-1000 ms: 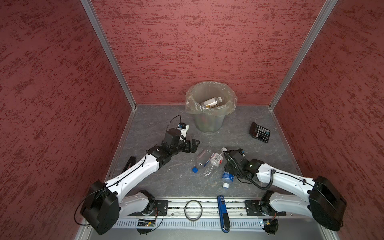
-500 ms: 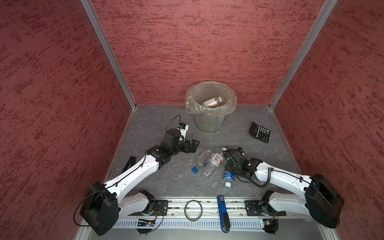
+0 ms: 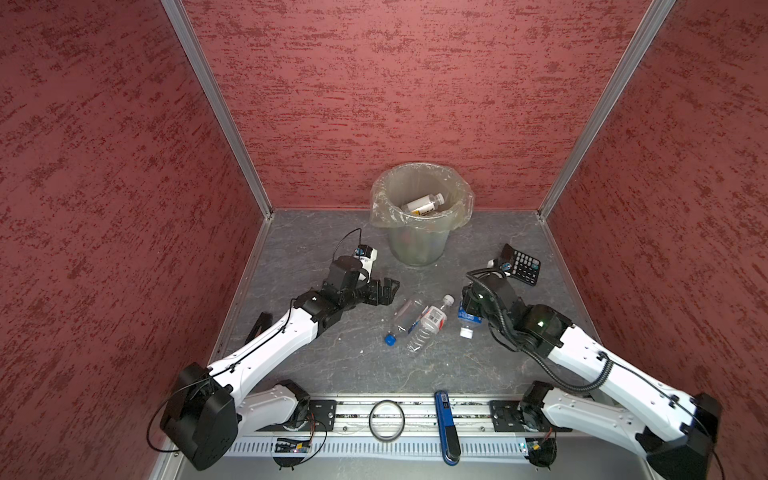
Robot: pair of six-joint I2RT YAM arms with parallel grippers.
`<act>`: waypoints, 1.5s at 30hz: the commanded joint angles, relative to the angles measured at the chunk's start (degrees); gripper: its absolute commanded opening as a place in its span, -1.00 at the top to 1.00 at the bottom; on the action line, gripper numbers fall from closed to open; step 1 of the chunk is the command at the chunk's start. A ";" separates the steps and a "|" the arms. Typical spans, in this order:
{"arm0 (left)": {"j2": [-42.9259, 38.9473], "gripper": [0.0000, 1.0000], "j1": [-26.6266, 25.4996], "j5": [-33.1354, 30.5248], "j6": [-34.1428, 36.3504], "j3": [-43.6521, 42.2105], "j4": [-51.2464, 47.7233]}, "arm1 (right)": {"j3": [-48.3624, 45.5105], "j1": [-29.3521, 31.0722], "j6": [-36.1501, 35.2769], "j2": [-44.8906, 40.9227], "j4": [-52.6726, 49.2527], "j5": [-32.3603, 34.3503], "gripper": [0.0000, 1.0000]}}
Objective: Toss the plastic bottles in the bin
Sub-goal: 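Carry the crushed clear bottle over the bin and open the right gripper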
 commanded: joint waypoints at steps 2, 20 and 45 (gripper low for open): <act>-0.12 -0.99 -0.01 -0.11 -0.90 1.23 -2.02 | 5.97 -0.17 -9.33 -3.78 0.40 8.00 -0.09; -2.63 -0.99 -3.86 -0.09 -2.59 -6.03 -2.57 | 20.48 -0.18 -33.31 0.14 25.92 8.88 -0.09; -9.57 -0.99 -6.48 -3.30 -4.12 -10.23 -5.83 | 72.57 -23.71 -27.09 46.68 17.97 -15.61 -0.85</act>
